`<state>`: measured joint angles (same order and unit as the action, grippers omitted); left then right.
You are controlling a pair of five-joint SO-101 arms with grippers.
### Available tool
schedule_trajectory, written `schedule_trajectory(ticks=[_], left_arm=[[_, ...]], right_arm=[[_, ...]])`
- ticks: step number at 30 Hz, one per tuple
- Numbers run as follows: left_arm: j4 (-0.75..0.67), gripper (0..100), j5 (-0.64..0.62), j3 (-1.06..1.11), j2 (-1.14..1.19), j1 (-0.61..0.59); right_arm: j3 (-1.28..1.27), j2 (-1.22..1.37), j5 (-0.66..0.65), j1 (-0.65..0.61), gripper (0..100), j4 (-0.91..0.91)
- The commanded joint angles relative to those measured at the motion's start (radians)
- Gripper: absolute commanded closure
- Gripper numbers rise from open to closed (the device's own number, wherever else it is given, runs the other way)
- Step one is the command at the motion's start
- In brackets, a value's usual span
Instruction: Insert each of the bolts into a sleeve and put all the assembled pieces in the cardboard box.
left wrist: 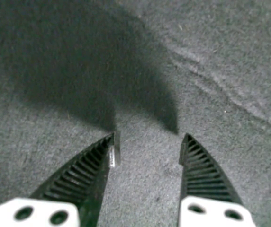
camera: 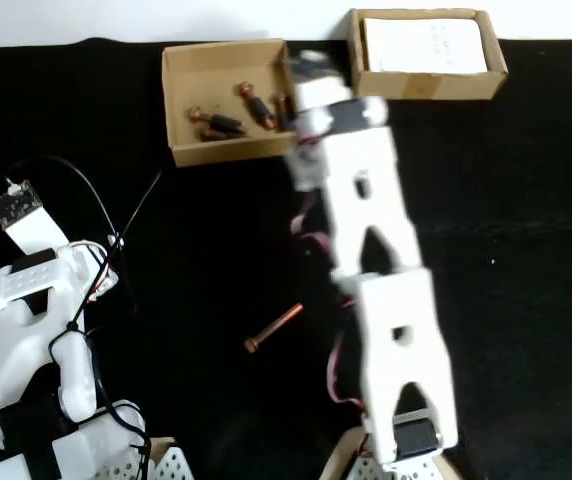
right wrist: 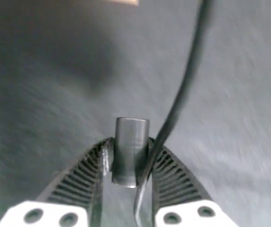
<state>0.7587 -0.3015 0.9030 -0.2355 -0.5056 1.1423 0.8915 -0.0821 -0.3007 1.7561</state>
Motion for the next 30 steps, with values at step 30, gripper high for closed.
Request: schedule_trajectory(ticks=[30], left_arm=[[0.457, 76, 0.517, -0.162, -0.22, 0.966]], right_arm=[[-2.212, -1.342, 0.242, 0.288, 99.2, -0.992]])
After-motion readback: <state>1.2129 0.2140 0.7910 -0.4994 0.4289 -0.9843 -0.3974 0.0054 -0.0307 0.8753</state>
